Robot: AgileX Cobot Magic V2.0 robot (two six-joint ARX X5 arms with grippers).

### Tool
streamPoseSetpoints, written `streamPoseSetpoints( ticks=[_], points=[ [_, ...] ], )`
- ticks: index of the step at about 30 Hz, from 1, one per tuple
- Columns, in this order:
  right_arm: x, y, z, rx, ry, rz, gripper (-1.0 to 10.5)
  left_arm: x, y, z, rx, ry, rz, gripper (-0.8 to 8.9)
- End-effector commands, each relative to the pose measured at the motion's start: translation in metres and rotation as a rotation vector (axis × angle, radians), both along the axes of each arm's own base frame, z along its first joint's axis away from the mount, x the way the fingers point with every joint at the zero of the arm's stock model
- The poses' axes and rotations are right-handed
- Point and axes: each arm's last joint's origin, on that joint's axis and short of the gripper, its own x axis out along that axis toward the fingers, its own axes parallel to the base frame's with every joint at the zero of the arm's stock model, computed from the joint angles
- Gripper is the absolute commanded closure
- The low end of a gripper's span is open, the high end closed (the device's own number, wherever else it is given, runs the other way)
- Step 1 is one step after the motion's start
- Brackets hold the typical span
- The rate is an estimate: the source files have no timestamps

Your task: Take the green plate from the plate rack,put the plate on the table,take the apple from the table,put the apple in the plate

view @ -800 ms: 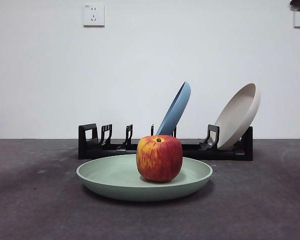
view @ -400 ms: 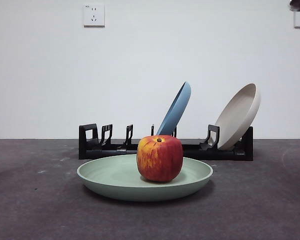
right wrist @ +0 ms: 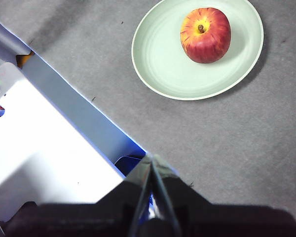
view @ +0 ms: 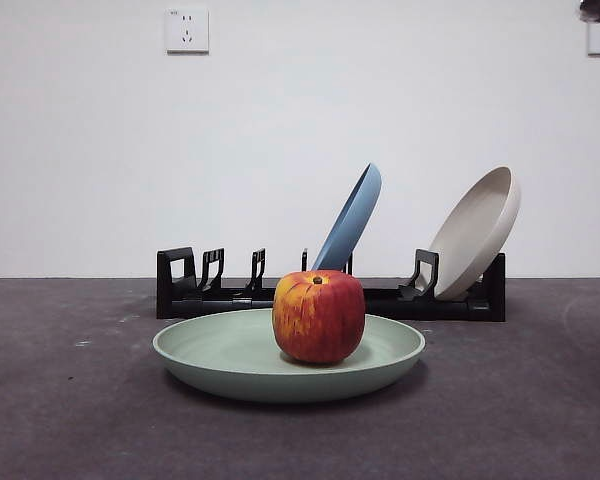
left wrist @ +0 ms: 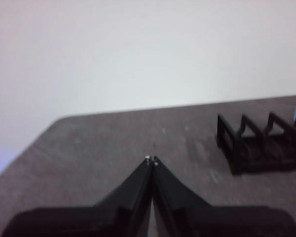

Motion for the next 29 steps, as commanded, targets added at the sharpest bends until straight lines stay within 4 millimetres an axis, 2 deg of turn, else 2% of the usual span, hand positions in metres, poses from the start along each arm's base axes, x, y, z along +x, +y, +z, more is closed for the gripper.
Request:
streamPoseSetpoints(
  ticks=[1,5,15,29],
  points=[
    [0.000,0.000,0.000,0.005,0.000,-0.002,9.5,0.000,0.000,-0.015,-0.036,0.022,0.001,8.16],
    [0.000,0.000,0.000,0.005,0.000,-0.002,9.5,0.000,0.000,-0.030,-0.038,0.058,0.001,8.15],
    [0.000,0.000,0.000,0.004,0.001,-0.002,9.5,-0.006,0.001,-0.045,-0.058,0.175,0.003,8.16],
    [0.000,0.000,0.000,0.005,0.000,-0.002,9.5,-0.006,0.000,-0.047,-0.078,0.180,-0.018,8.16]
  ],
)
